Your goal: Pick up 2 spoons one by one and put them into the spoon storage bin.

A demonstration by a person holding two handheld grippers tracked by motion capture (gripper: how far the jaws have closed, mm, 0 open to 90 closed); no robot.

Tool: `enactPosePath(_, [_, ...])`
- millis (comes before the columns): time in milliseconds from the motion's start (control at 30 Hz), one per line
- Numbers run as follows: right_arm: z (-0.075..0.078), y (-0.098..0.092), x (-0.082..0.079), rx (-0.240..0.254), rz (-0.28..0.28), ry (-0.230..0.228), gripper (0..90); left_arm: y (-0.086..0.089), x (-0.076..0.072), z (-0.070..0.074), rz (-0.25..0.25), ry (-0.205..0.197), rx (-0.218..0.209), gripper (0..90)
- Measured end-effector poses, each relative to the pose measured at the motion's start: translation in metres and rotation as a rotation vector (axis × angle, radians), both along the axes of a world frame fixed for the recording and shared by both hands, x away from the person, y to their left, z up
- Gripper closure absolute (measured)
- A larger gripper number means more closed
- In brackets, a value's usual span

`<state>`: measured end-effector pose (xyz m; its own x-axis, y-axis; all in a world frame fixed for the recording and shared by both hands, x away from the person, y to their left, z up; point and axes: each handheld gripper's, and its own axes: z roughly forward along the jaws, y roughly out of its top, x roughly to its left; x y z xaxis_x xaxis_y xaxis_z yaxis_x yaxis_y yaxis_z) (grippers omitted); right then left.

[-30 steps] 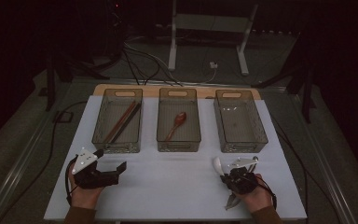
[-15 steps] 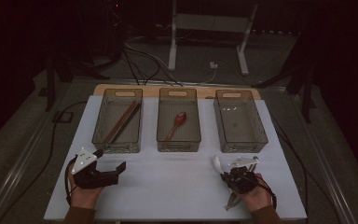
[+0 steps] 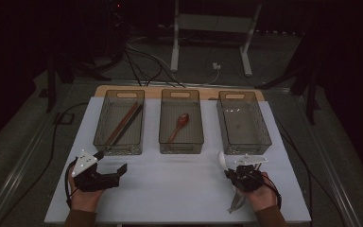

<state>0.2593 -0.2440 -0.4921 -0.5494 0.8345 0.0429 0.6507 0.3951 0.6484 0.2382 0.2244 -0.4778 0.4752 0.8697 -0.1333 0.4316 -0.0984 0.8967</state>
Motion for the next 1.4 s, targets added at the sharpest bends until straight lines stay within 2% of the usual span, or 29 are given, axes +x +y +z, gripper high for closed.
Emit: enactPosePath(1400, [0.028,0.010,0.019,0.061,-0.005,-0.074,85.9,0.002,0.001,-0.003,0.018,-0.005,0.043,0.7])
